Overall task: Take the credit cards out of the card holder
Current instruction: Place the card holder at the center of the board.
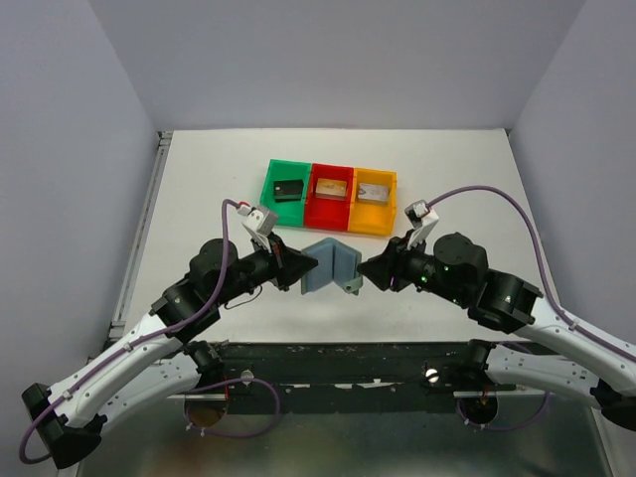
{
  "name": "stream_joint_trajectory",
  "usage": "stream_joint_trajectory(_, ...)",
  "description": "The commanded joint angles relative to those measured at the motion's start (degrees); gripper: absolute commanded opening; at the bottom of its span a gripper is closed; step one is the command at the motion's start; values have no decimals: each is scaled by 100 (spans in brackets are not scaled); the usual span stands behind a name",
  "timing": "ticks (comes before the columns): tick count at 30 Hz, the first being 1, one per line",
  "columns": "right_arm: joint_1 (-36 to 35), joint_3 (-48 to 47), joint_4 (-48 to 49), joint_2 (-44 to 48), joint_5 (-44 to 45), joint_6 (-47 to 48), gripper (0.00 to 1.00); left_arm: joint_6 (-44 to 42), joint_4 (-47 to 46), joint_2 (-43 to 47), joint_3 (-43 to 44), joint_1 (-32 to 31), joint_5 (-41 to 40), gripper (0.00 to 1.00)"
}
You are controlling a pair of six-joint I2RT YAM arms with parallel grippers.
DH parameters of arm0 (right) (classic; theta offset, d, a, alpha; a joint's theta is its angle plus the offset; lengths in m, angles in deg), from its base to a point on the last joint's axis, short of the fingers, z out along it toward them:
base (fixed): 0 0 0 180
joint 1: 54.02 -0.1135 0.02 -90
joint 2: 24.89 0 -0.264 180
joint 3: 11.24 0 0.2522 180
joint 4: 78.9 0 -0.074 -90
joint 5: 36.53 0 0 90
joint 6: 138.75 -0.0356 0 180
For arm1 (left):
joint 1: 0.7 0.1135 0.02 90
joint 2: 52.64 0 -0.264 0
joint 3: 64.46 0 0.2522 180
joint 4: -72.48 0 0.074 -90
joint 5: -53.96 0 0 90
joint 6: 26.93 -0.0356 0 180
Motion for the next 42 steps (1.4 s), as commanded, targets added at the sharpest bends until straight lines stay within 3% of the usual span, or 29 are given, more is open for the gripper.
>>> stream_joint_trajectory(1, 34, 20, 82, -32, 146, -68, 43, 96, -321, 114, -113, -35, 11, 0)
stream_joint_trajectory(17, 34, -173, 179, -533, -408, 28, 40, 263, -813, 114, -351, -35, 248, 0)
stream_joint_trajectory(23, 43, -296, 100, -647, -496, 98, 24, 342, -1060, 114, -517, -35, 275, 2)
stream_joint_trajectory(25, 43, -427, -67, -735, -470, 160, 10, 377, -1156, 114, -623, -35, 248, 21)
stream_joint_trajectory(27, 43, -611, -287, -849, -452, 204, 0, 456, -1323, 105, -754, -35, 257, 47)
stream_joint_trajectory(31, 34, -849, -656, -1051, -294, 195, 0, 658, -1858, 44, -983, -35, 485, 71)
stream_joint_trajectory(34, 34, -929, -771, -1192, -285, 160, 0, 790, -2193, -44, -1089, -35, 634, 75)
stream_joint_trajectory(42, 25, -797, -718, -1122, -188, -42, 0, 729, -2080, 0, -1089, -35, 538, 72)
